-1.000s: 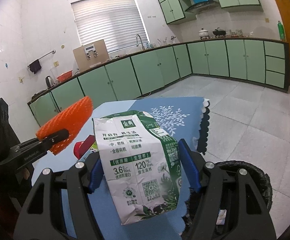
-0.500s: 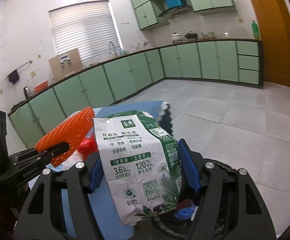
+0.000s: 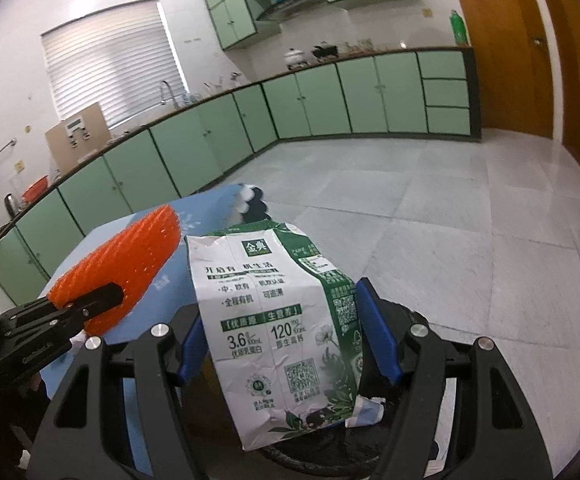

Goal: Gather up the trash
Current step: 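Carry the net and carton over the black bin and open both tools, then move both tools back over the table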

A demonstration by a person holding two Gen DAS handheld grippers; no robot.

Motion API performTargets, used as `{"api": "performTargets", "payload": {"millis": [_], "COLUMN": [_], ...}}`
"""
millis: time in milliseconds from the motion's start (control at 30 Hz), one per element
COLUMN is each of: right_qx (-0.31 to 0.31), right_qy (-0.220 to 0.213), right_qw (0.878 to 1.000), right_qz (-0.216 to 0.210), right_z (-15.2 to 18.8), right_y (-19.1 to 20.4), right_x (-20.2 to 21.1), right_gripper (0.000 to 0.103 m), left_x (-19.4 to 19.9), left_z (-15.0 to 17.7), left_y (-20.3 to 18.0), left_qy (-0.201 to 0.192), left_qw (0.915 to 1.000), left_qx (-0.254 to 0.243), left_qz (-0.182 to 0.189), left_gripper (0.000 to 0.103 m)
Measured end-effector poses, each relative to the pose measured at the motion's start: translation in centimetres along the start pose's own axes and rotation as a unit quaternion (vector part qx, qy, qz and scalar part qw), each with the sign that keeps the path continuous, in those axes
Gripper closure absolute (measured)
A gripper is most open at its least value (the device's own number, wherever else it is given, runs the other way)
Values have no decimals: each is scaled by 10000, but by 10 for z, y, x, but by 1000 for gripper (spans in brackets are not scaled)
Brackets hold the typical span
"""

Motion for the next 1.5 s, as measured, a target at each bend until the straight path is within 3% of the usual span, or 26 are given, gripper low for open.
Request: {"api": "performTargets", "payload": {"millis": [767,800,933,1067,1333,1500], "right_qx": [-300,-347,-483,-481,-640,-641], "right_qy": [435,474,515,406,237,105], "right_qw": [9978,9974,9967,9971,9969,9975], "right_qz": [410,410,390,435,387,273], "right_z": [4,3,1,-2,-11,-14], "right_y": [-68,-69,-73,-74,-70,-50], "right_x": [-60,-63,-65,-59,-43,-26], "right_gripper": [36,36,31,23,14,12], "left_x": [-96,-99,-101,-98,-75,-42], "left_z": [-1,-1,0,0,-1,-9], "left_y": [-27,-27,-29,-30,-11,4], "left_qy": [587,616,645,630,542,277], "left_qw": [9970,9968,9964,9963,9977,9995], "left_qx": [-22,-22,-51,-50,36,74], "left_qz": [497,518,554,588,402,148], "left_gripper": [90,89,62,50,43,38]}}
Point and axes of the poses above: each gripper's, at about its wrist camera, not at the fingertips, and x roughly against the way its jaws point, y to its left, z to its underside, the point moved 8 cm from there along -x, roughly the way its jaws point, and after that the axes turned 9 degrees about -x, right-handed, at the moved point
